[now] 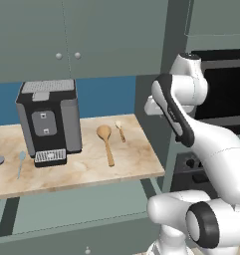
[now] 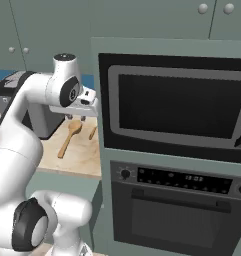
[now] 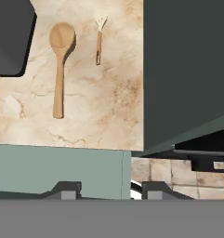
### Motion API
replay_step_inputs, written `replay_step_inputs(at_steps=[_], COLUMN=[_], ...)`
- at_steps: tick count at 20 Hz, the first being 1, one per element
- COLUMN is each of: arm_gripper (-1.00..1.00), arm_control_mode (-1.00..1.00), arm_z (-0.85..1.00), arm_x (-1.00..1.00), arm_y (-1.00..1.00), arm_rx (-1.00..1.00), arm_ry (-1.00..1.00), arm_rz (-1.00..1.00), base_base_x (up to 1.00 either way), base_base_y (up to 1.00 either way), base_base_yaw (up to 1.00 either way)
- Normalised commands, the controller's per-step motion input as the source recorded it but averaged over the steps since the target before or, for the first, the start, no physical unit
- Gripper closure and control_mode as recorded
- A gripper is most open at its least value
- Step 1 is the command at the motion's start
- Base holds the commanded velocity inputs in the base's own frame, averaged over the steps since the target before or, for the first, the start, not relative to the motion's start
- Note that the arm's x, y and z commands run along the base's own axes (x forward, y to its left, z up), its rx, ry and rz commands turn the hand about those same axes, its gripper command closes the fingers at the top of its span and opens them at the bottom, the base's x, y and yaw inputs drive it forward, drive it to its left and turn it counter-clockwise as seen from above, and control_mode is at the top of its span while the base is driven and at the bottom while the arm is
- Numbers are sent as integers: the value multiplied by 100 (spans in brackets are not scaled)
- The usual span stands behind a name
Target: Organize the utensils by type. Pick up the wooden spoons from the counter and place them in the open cabinet. Then pick up the metallic utensils from the counter and place them in the open drawer.
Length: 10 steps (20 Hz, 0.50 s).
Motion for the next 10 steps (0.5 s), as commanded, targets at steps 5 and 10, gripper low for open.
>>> replay_step_inputs(at_steps=[5,10], arm_gripper=[-100,-100], arm_control_mode=[-100,-100], arm_z=[-1,-26], arm_x=[-31,-35], arm_y=[3,20], arm_rx=[3,7], arm_ry=[-7,3], arm_rz=[-2,-1], base_base_x=[0,0], base_base_y=[0,0], base_base_yaw=[0,0])
